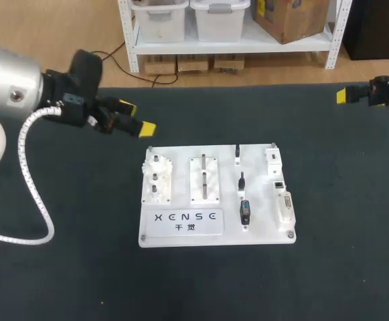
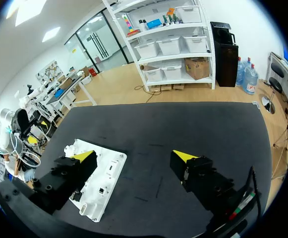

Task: Insert the Ethernet cable into its matching sockets.

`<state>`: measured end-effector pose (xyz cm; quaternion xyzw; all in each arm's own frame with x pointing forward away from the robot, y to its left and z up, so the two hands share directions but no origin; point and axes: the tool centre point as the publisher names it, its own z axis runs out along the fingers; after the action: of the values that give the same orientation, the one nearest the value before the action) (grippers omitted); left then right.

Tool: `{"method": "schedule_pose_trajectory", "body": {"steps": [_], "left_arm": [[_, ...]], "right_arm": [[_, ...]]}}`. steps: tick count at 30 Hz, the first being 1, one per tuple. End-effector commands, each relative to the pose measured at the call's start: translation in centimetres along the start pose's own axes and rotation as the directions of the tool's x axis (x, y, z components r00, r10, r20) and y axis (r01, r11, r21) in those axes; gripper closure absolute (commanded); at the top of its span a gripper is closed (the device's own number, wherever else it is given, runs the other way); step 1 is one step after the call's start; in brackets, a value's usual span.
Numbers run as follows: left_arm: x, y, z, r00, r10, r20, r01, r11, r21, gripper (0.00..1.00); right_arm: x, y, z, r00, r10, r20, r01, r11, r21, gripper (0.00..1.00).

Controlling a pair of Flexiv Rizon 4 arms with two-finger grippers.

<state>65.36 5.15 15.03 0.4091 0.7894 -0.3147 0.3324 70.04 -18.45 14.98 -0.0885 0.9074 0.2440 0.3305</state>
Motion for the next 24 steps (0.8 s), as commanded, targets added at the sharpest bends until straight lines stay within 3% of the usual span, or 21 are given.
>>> {"method": "schedule_pose_trajectory", "body": {"steps": [1, 3, 7, 13, 24], "left_arm": [[0.4, -0.9, 1.1, 0.921, 0.374, 0.105, -0.386, 0.851, 0.355, 0.00], [0.6, -1.7, 1.5, 0.908, 0.406, 0.101, -0.414, 0.837, 0.358, 0.00], [1.4, -2.8, 2.4, 0.902, 0.428, 0.061, -0.425, 0.850, 0.310, 0.00], [2.9, -3.7, 3.8, 0.900, 0.431, 0.063, -0.428, 0.847, 0.315, 0.00], [4.2, -4.2, 5.7, 0.915, 0.399, 0.061, -0.402, 0.891, 0.209, 0.00]], "right_arm": [[0.0, -0.1, 0.0, 1.000, -0.001, -0.001, 0.001, 1.000, -0.003, 0.00], [0.0, -0.1, 0.0, 1.000, -0.001, -0.001, 0.001, 1.000, -0.003, 0.00], [0.0, -0.1, 0.0, 1.000, -0.001, -0.001, 0.001, 1.000, -0.003, 0.00], [0.0, -0.1, 0.0, 1.000, -0.001, -0.001, 0.001, 1.000, -0.003, 0.00], [0.0, -0.1, 0.0, 1.000, -0.001, -0.001, 0.001, 1.000, -0.003, 0.00]]}}
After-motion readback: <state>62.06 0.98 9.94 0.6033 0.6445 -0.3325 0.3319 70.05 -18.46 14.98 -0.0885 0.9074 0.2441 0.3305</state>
